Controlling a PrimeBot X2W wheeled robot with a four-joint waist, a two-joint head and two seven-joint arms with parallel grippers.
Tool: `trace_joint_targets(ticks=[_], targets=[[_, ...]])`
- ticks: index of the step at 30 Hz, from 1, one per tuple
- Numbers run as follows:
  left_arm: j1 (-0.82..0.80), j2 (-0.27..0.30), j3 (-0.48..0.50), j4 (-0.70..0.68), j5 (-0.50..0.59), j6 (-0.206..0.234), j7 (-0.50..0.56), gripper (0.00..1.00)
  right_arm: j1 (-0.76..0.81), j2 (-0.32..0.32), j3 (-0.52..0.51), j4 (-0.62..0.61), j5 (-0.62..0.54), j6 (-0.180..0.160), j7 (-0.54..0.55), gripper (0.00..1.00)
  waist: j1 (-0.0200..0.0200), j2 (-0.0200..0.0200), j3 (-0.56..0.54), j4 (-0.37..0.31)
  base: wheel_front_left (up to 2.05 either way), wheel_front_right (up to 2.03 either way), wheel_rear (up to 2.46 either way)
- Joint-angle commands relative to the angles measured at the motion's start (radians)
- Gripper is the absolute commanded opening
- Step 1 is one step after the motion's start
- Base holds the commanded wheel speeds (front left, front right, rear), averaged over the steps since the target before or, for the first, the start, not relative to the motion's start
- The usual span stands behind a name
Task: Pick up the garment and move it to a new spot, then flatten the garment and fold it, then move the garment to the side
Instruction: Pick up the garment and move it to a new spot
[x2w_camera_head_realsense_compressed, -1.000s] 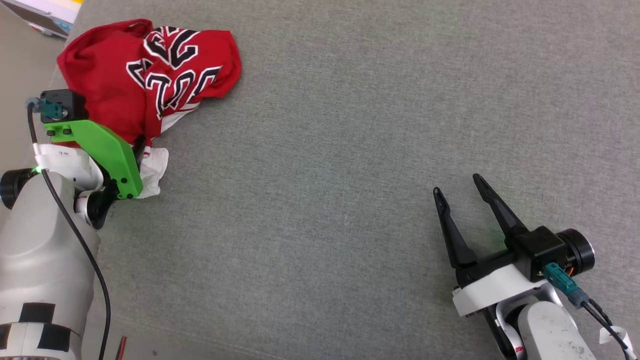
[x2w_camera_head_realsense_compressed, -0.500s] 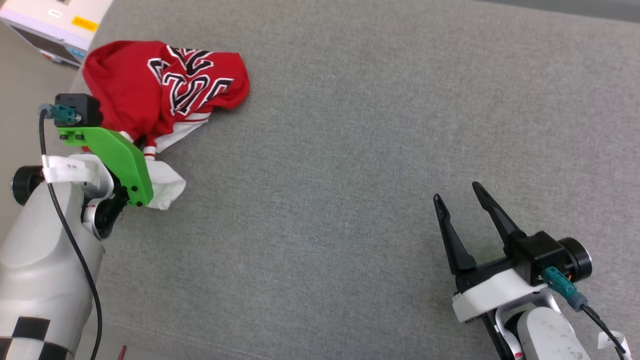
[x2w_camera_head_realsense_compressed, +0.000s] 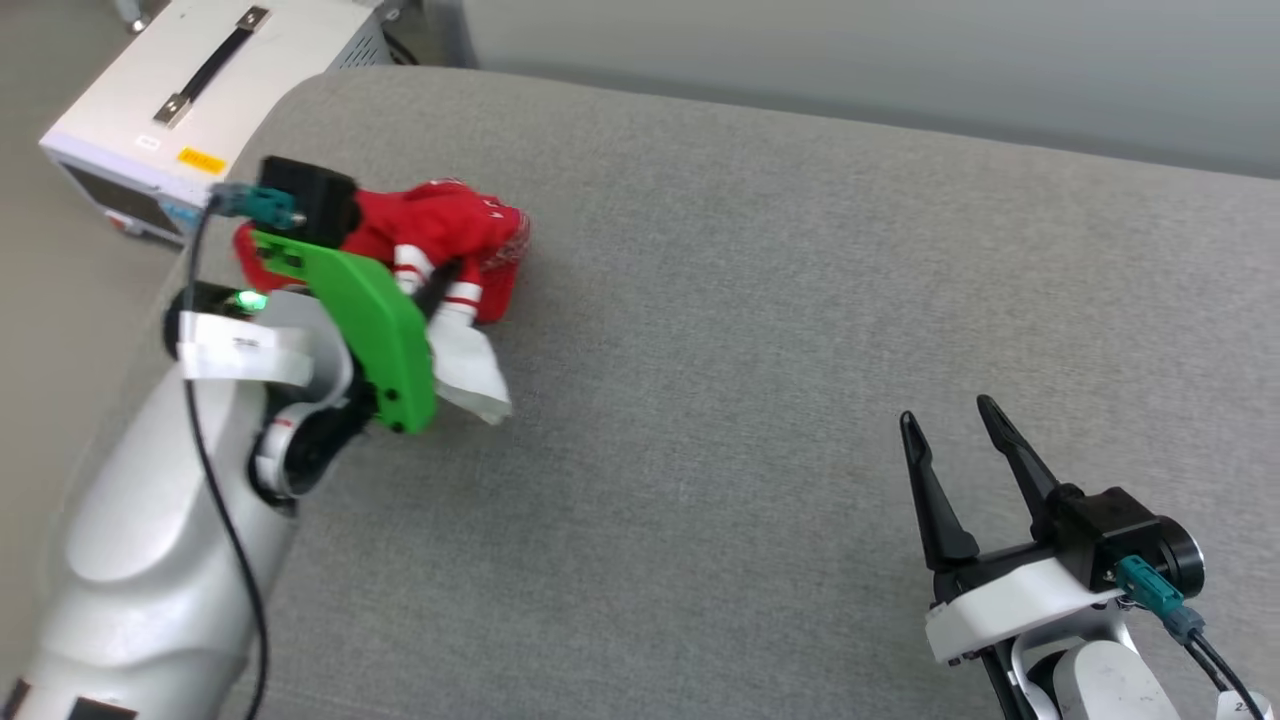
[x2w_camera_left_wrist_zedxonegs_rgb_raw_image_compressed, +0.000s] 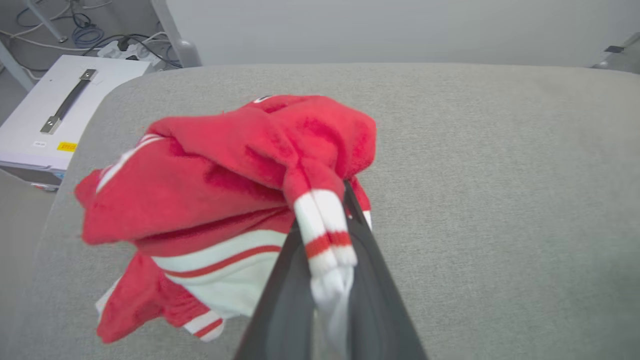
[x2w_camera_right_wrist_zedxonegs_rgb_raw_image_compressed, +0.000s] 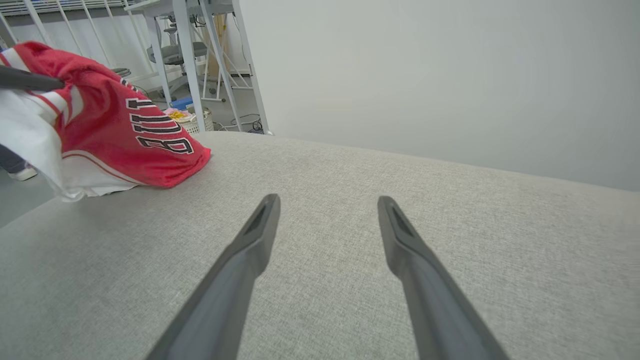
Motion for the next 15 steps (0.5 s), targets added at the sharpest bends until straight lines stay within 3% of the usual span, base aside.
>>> trace_joint_targets(ticks=[1,8,15], targets=[[0.016,-0.028,-0.015,-0.029,-0.008,0.012,0.013,0.0,0.013,-0.001,-0.005,-0.002,0.014,-0.001,-0.005,1.0,0.0001,-0.0001,-0.032,-0.051,0.0,0.0,0.0],[0.014,-0.155,-0.123,-0.098,-0.015,0.049,0.101,0.0,0.003,-0.001,-0.039,-0.013,0.039,-0.001,-0.005,1.0,0.0001,-0.0001,-0.043,-0.187,0.0,0.0,0.0],[-0.036,-0.271,-0.225,-0.009,0.012,0.058,0.15,0.0,-0.015,-0.001,-0.09,-0.036,0.061,-0.001,-0.005,1.0,0.0001,-0.0001,-0.012,-0.365,0.0,0.0,0.0]])
